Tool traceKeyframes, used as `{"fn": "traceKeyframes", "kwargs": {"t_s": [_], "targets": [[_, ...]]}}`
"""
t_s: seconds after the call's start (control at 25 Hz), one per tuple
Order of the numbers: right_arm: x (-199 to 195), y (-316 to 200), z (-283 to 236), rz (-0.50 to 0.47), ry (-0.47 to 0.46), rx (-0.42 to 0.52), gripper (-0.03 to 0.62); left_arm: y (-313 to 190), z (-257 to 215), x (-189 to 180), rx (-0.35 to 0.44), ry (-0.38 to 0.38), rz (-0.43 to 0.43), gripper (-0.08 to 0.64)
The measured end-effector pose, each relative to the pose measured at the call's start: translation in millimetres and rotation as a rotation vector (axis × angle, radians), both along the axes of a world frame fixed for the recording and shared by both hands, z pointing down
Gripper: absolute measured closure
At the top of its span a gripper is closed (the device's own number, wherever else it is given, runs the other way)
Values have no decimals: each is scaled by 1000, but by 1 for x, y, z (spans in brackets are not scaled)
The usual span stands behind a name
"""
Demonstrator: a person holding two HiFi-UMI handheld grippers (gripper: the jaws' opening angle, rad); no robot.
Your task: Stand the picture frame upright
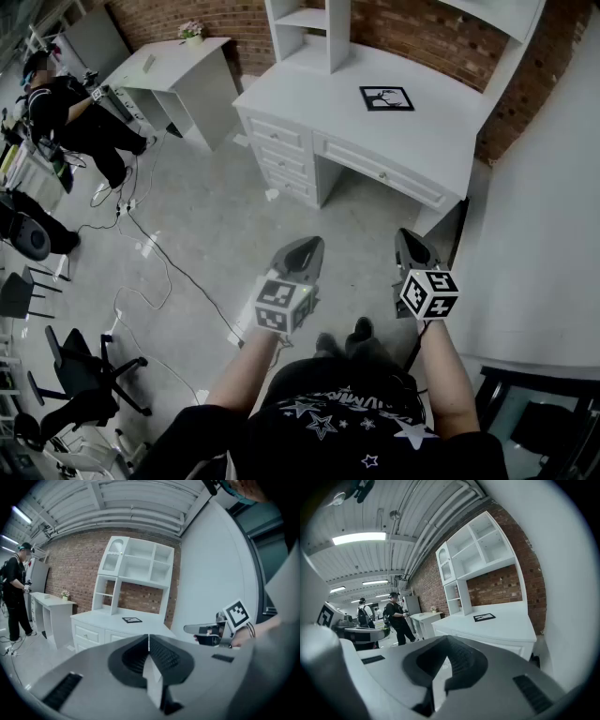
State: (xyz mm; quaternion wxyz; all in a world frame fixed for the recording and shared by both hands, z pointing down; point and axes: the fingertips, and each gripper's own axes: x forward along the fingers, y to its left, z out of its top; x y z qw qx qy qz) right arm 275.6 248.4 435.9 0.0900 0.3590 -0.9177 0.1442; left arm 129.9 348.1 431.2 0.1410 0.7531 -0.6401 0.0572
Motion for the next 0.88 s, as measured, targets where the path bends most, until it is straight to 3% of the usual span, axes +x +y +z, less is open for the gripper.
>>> {"fn": "traceKeyframes", "kwargs": {"t_s": [0.72,0.88], "targets": [[-4,7,14,-3,43,-21,578,15,7,-2,-10,5,29,538],[1,0,15,38,-1,-58,578,15,6,-11,-9,20,14,538]]}}
